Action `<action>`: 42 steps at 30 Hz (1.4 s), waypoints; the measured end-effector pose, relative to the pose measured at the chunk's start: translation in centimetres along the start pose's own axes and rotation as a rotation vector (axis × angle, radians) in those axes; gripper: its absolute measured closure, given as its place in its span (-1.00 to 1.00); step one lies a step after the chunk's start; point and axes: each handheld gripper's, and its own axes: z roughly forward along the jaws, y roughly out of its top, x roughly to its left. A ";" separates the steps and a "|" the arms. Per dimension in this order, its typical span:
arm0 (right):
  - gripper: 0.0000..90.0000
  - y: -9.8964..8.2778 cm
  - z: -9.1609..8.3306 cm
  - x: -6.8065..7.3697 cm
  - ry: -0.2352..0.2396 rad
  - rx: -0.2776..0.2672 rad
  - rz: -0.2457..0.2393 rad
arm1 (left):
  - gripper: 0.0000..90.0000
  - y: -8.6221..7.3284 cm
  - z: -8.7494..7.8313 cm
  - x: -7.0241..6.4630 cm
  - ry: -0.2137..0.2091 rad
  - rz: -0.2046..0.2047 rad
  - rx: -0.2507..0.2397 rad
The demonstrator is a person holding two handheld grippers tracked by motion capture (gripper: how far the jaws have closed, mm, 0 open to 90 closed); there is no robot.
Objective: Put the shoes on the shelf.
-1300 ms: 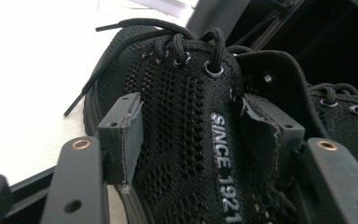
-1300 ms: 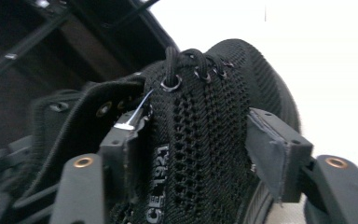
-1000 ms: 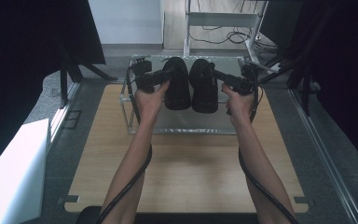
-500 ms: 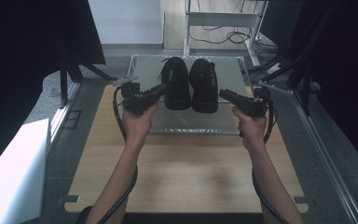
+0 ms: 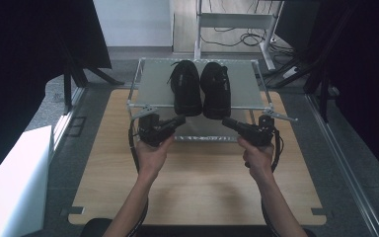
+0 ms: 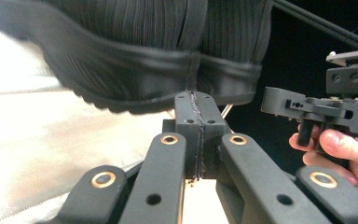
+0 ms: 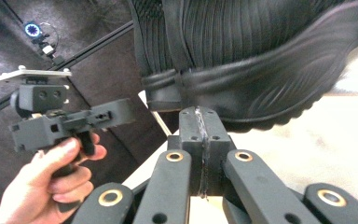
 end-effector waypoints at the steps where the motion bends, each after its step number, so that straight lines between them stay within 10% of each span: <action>1: 1.00 -0.1 0.2 0.0 -0.006 0.006 0.001 | 0.99 -0.1 0.3 0.1 0.006 -0.001 0.001; 42: 1.00 1.5 5.6 -4.3 -0.141 -0.037 0.090 | 0.99 2.5 5.9 4.0 0.081 -0.091 0.076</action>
